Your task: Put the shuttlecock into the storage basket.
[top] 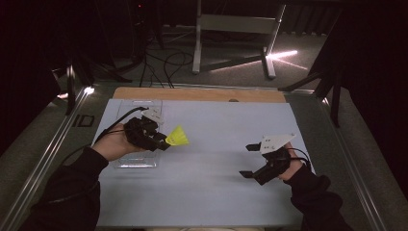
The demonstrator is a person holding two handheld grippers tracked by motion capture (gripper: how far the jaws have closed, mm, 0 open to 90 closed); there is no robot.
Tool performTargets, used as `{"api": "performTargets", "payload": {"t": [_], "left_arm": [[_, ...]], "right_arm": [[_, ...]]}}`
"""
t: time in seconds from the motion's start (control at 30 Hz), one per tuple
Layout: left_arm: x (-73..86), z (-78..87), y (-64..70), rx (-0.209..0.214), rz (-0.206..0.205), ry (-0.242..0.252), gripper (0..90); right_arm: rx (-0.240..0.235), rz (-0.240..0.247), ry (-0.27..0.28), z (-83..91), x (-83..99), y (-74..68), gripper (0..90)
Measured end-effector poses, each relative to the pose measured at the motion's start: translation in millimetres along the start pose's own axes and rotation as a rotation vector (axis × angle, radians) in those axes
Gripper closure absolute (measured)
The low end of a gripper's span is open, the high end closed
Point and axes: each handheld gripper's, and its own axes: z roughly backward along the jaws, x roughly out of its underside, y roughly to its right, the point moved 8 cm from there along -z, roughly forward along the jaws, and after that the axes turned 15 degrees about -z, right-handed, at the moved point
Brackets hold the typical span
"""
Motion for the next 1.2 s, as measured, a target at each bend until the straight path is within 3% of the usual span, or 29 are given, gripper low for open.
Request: {"api": "performTargets", "payload": {"t": [0.23, 0.33, 0.53, 0.57, 0.63, 0.87, 1.2], "left_arm": [[19.2, 14.8, -13.0, -0.056, 0.110, -0.006, 65.6], [27.4, 22.6, -16.7, -0.082, 0.125, -0.007, 65.6], [45.1, 37.3, -24.6, -0.132, 0.193, 0.001, 65.6], [48.6, 39.3, -24.8, -0.125, 0.209, -0.003, 65.6], [55.4, 43.2, -27.1, -0.147, 0.224, -0.009, 65.6], [76.2, 57.8, -31.3, -0.191, 0.286, -0.014, 65.6], [102.2, 69.8, -31.5, -0.217, 0.348, -0.001, 65.6]], "right_arm": [[0.012, -0.020, 0.045, 5.6, 8.1, -2.7, 10.0], [0.018, -0.032, 0.074, 9.4, 10.4, -2.0, 10.1], [0.028, -0.056, 0.120, 14.3, 14.9, 0.4, 10.0], [0.030, -0.057, 0.126, 14.7, 15.7, 1.4, 10.0], [0.016, -0.071, 0.129, 15.0, 18.2, 0.8, 10.0], [0.040, -0.092, 0.158, 15.0, 27.0, 1.6, 9.3], [0.049, -0.109, 0.228, 17.6, 31.3, 1.4, 9.4]]}}
